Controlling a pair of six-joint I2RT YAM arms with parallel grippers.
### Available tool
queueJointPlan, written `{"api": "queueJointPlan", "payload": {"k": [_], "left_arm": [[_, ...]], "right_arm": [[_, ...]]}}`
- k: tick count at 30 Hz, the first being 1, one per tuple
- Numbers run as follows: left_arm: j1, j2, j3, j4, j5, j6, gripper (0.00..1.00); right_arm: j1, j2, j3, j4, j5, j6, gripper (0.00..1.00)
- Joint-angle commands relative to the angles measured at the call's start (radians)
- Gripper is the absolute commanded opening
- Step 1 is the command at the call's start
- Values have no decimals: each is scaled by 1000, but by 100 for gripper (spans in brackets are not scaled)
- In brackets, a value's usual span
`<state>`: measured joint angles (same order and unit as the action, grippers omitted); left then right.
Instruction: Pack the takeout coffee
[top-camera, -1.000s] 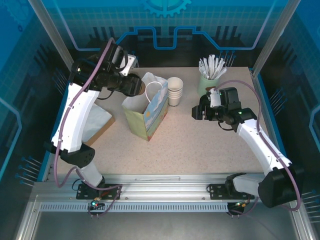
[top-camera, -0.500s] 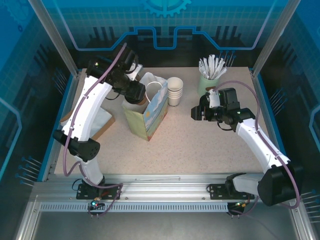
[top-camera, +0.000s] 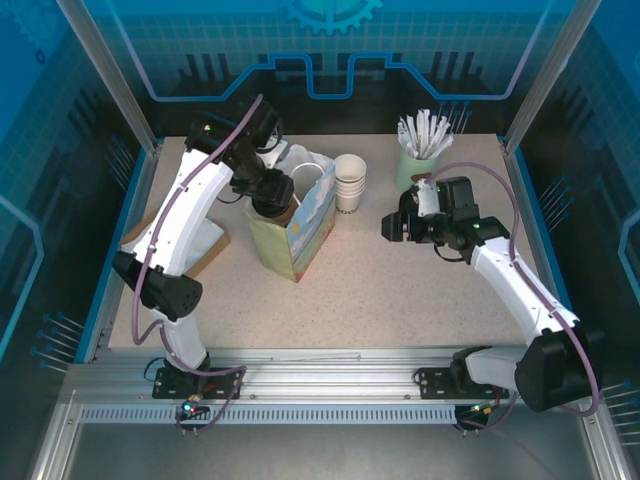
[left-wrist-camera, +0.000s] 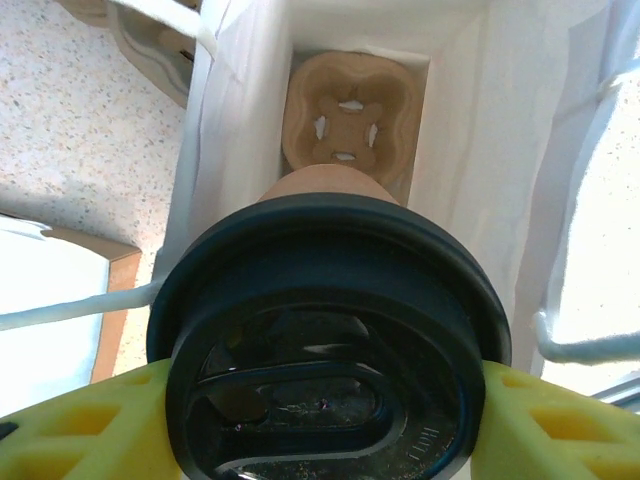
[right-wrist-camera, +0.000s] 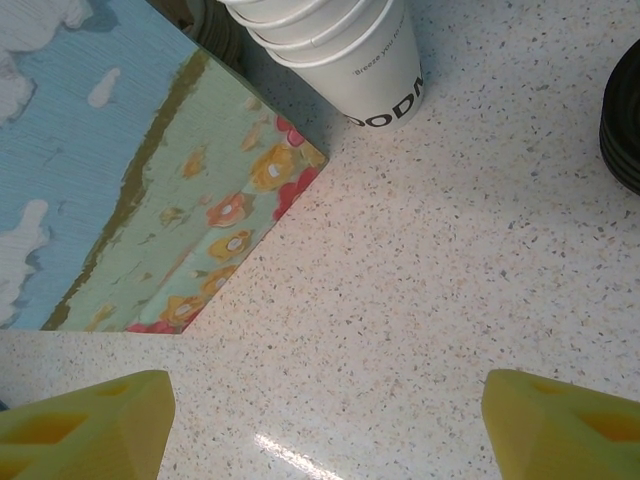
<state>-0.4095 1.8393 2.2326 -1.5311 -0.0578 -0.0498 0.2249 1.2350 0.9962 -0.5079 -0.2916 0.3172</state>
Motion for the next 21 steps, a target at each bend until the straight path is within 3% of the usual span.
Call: {"api": "queueJointPlan", "payload": {"k": [1, 21], "left_arm": [[11, 22, -17, 10, 42, 11, 40], [15, 50, -97, 42, 63, 12, 40]], "right_arm": [[15, -4, -17, 3, -7, -11, 82], [15, -8, -43, 18, -12, -4, 82]]}}
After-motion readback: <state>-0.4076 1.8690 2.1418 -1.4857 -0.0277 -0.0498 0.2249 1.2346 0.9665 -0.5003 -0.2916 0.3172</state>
